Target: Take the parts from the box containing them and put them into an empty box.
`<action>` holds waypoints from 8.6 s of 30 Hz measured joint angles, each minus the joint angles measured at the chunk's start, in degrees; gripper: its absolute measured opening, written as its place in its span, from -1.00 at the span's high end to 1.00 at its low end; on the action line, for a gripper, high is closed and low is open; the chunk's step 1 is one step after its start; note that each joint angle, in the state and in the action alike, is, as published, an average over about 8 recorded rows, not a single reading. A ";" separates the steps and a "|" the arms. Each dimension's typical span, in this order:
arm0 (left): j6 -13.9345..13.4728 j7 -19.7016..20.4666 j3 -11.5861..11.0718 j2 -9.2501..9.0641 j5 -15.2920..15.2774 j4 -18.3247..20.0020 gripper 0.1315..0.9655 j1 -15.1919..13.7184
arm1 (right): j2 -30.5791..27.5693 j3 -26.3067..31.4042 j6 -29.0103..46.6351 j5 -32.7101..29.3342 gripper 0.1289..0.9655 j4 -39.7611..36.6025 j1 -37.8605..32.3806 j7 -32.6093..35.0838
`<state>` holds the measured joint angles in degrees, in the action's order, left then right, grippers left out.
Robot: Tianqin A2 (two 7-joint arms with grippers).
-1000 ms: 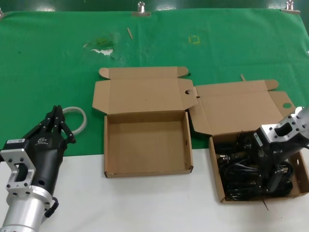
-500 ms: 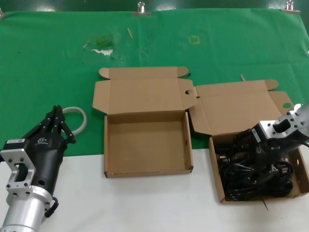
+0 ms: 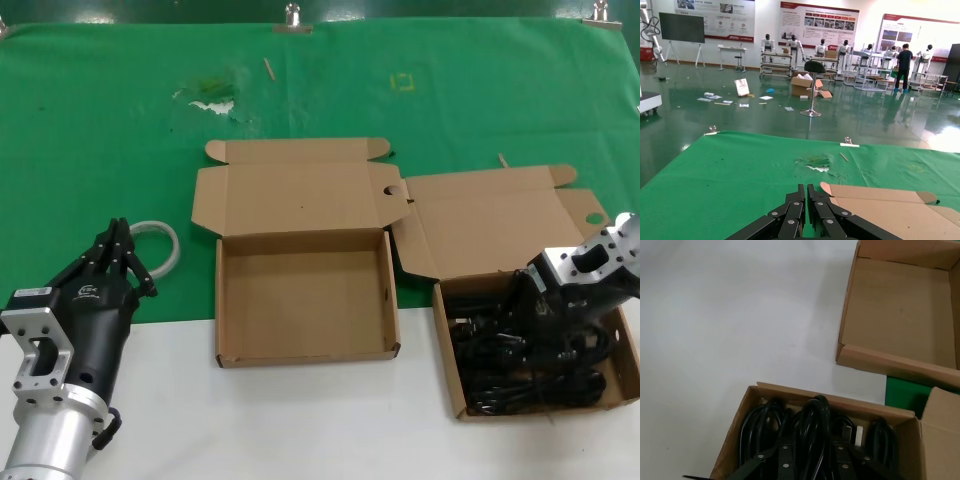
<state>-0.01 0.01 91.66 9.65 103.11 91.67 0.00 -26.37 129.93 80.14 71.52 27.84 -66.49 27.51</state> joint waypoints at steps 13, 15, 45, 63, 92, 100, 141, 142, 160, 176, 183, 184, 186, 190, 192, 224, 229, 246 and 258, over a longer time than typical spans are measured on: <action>0.00 0.00 0.00 0.00 0.00 0.00 0.94 0.00 | -3.04 -0.28 3.13 0.25 0.78 6.97 -0.01 -4.22; 0.00 0.00 0.00 0.00 0.00 0.00 0.94 0.00 | -3.36 -0.39 3.54 0.37 0.78 8.13 -0.21 -4.98; 0.00 0.00 0.00 0.00 0.00 0.00 0.94 0.00 | 9.46 -1.87 -2.87 5.27 0.78 13.82 -1.63 -9.39; 0.00 0.00 0.00 0.00 0.00 0.00 0.94 0.00 | 25.12 5.50 -16.70 14.64 0.78 -11.57 -4.95 7.64; 0.00 0.00 0.00 0.00 0.00 0.00 0.94 0.00 | 26.37 27.76 -32.19 32.72 0.78 -14.84 -4.46 11.09; 0.00 0.00 0.00 0.00 0.00 0.00 0.94 0.00 | 26.37 27.78 -32.46 32.31 0.78 -14.64 -4.23 11.02; 0.00 0.00 0.00 -0.02 0.00 0.00 0.59 0.00 | 24.66 21.23 -37.19 32.24 -0.58 -6.88 2.77 7.21; 0.00 0.00 0.00 -0.02 0.00 0.00 0.59 0.00 | 24.45 20.42 -37.78 32.24 -0.62 -5.92 3.63 6.74; 0.00 0.00 0.00 -0.02 0.00 0.00 -0.33 0.00 | 20.36 4.68 -49.14 32.07 -0.99 12.79 20.49 -2.45; 0.01 0.00 0.01 -0.02 0.01 0.00 -0.91 0.00 | 16.69 -9.42 -59.32 31.92 -1.00 29.55 35.59 -10.68; 0.01 0.00 0.01 -0.02 0.02 0.00 -0.95 0.00 | 15.08 -15.59 -63.78 31.85 -1.00 36.89 42.21 -14.26; 0.01 0.00 0.01 -0.02 0.02 0.00 -0.96 0.00 | 14.86 -16.45 -64.40 31.84 -1.00 37.90 43.13 -14.76; 0.01 0.00 0.01 -0.02 0.02 0.00 -0.98 0.00 | 14.39 -18.23 -65.68 31.82 -1.00 40.02 45.04 -15.80; 0.01 0.00 0.01 -0.02 0.02 0.00 -1.00 0.00 | 13.48 -21.73 -68.21 31.79 -1.00 44.18 48.78 -17.84; 0.01 0.00 0.01 -0.02 0.02 0.00 -1.00 0.00 | 13.02 -23.52 -69.50 31.77 -1.00 46.31 50.70 -18.90; 0.01 -0.01 0.01 -0.02 0.02 0.00 -1.00 0.00 | 9.76 -36.04 -78.54 31.63 -1.00 61.20 64.12 -26.22; 0.01 -0.01 0.01 -0.02 0.02 0.00 -1.00 0.00 | 9.76 -36.04 -78.54 31.63 -1.00 61.20 64.12 -26.22; 0.01 -0.01 0.01 -0.02 0.02 0.00 -1.00 0.00 | 9.76 -36.04 -78.54 31.63 -1.00 61.20 64.12 -26.22; 0.01 0.00 0.01 -0.02 0.02 0.00 -1.00 0.00 | 9.76 -36.04 -78.54 31.63 -1.00 61.20 64.12 -26.22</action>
<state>0.00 0.01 91.67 9.63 103.13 91.67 0.00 -16.61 93.89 1.60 103.16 89.04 -2.38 1.29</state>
